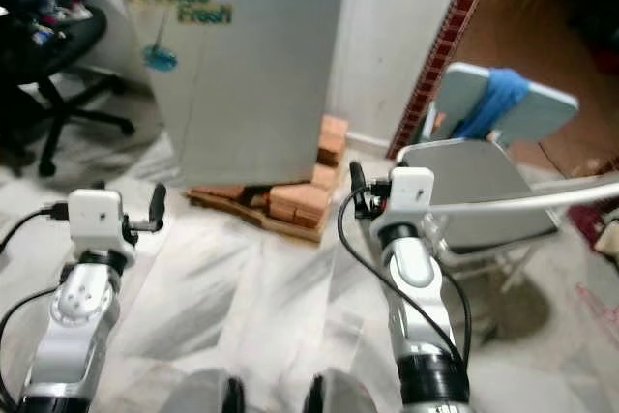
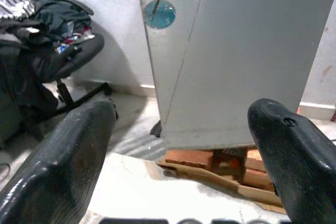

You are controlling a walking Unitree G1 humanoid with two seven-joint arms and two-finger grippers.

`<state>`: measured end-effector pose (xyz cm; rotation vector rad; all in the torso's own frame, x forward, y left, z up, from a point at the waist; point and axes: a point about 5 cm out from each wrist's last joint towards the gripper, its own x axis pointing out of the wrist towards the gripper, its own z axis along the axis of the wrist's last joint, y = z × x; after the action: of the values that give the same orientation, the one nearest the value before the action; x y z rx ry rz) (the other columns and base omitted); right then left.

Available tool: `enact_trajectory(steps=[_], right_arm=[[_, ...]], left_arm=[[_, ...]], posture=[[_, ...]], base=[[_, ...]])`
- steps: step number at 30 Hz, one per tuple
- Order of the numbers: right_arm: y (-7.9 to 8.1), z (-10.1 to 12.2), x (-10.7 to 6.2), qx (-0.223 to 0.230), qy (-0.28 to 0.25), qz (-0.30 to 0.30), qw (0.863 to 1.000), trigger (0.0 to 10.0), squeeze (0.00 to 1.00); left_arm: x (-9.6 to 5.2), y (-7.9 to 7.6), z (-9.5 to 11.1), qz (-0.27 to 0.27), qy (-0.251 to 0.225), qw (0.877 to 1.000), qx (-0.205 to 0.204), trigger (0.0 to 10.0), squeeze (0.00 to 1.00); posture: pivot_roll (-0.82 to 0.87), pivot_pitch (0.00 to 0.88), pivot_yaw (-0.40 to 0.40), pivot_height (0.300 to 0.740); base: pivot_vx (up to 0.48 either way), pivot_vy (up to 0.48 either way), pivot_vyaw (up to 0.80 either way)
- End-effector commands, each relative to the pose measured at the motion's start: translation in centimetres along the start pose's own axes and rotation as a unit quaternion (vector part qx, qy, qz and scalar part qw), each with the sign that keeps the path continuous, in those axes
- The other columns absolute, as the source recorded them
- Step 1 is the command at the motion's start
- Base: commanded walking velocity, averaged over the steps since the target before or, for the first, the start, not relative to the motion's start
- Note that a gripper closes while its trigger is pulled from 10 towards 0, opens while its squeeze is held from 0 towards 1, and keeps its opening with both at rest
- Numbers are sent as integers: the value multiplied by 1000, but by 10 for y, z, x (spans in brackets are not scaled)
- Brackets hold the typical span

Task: Restocking fridge

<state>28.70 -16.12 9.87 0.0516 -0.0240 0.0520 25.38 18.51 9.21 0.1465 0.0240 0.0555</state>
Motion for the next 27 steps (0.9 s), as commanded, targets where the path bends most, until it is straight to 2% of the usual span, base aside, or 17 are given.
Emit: enact_trajectory(steps=[1, 16, 27], right_arm=[[-11, -4, -4, 1, 11, -19, 1000, 10000, 0], [-15, -4, -2, 5, 15, -10, 1000, 10000, 0], [-11, -9, -7, 3, 21, 1, 1000, 10000, 0]], left_arm=[[3, -6, 1, -6, 0, 1000, -6, 10000, 0], [8, -12, 4, -23, -6, 1000, -17, 10000, 0], [8, -4, 1, -10, -3, 1000, 4, 10000, 0]], posture=[[50, 71, -38, 740], [40, 69, -49, 740], [49, 70, -51, 740]], base=[[0, 480, 0], [0, 473, -800], [0, 476, -800]])
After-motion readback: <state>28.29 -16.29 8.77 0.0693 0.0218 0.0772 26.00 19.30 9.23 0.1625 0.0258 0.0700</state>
